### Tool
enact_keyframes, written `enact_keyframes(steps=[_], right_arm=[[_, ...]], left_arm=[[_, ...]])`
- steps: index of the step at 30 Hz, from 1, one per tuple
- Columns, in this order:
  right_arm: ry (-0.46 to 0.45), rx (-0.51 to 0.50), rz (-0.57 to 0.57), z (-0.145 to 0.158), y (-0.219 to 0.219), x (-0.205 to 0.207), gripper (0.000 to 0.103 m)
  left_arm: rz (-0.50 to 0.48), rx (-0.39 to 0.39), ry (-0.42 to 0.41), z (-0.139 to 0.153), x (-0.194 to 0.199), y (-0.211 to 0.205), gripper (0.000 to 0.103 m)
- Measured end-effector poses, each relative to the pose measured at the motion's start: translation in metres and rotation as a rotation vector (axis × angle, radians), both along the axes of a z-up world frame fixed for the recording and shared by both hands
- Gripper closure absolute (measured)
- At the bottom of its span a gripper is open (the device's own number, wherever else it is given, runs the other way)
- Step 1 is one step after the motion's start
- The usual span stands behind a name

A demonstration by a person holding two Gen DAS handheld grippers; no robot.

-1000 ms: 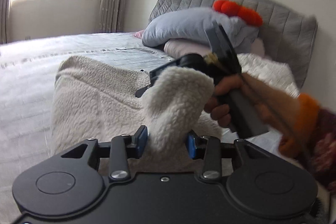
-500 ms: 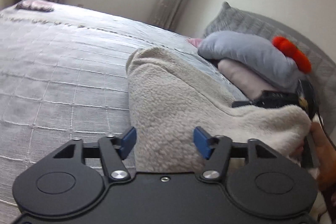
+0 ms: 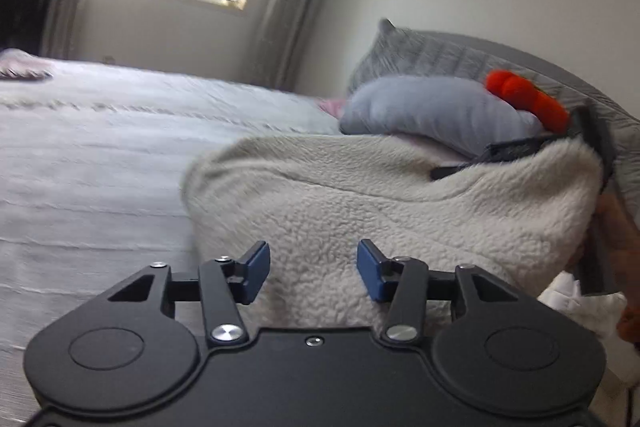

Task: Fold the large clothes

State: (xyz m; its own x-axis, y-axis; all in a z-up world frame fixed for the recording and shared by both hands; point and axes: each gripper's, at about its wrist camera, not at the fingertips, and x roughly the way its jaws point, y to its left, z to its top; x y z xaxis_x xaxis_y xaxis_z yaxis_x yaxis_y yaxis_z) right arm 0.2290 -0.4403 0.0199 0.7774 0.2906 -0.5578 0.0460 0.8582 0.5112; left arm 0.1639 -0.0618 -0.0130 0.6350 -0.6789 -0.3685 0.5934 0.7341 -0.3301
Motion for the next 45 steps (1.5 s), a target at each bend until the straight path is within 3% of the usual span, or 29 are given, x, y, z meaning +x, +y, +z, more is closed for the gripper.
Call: enact_keyframes(steps=[2, 4, 8, 11, 13, 15, 17, 19, 21, 25, 28, 32, 38, 41, 45], right_arm=[[0.08, -0.081, -0.061, -0.02, -0.01, -0.004, 0.07], [0.08, -0.15, -0.114, -0.023, -0.019, -0.017, 0.07], [-0.02, -0.158, -0.121, 0.012, -0.009, -0.038, 0.062], [-0.082, -0.184, -0.091, 0.039, 0.036, -0.033, 0.06], [-0.115, -0.188, -0.06, 0.042, 0.069, -0.022, 0.06], [-0.142, -0.239, -0.061, 0.03, 0.097, -0.012, 0.062], [-0.131, -0.361, -0.099, 0.011, 0.112, -0.003, 0.062], [-0.099, -0.459, -0.166, -0.012, 0.106, -0.002, 0.062], [-0.073, -0.489, -0.226, -0.036, 0.082, -0.01, 0.062], [-0.085, -0.345, -0.269, -0.068, 0.042, -0.031, 0.061], [-0.087, -0.343, -0.27, -0.068, 0.04, -0.031, 0.06], [-0.058, -0.379, -0.251, -0.073, 0.042, -0.016, 0.057], [-0.011, -0.19, -0.249, -0.091, 0.014, 0.002, 0.048], [0.005, -0.143, -0.254, -0.094, 0.009, 0.003, 0.044], [0.016, -0.174, -0.253, -0.087, 0.014, 0.001, 0.042]], left_arm=[[-0.024, 0.062, -0.015, -0.015, -0.005, -0.025, 0.058], [-0.02, 0.134, -0.102, -0.024, -0.018, -0.044, 0.058], [-0.007, 0.186, -0.159, -0.022, -0.022, -0.054, 0.058], [-0.001, 0.205, -0.165, -0.023, -0.019, -0.054, 0.058], [0.007, 0.212, -0.162, -0.022, -0.019, -0.054, 0.058], [0.01, 0.226, -0.163, -0.019, -0.021, -0.053, 0.058], [0.008, 0.238, -0.158, -0.014, -0.021, -0.048, 0.058], [0.004, 0.222, -0.138, -0.004, -0.017, -0.041, 0.057], [0.032, 0.204, -0.148, 0.004, -0.011, -0.034, 0.055], [0.074, 0.219, -0.151, 0.01, 0.02, -0.047, 0.056], [0.083, 0.263, -0.158, 0.005, 0.042, -0.074, 0.056], [0.079, 0.4, -0.191, -0.008, 0.075, -0.112, 0.055], [0.102, 0.526, -0.174, -0.031, 0.121, -0.13, 0.055], [0.113, 0.544, -0.164, -0.037, 0.133, -0.131, 0.053], [0.115, 0.52, -0.163, -0.031, 0.131, -0.123, 0.052]])
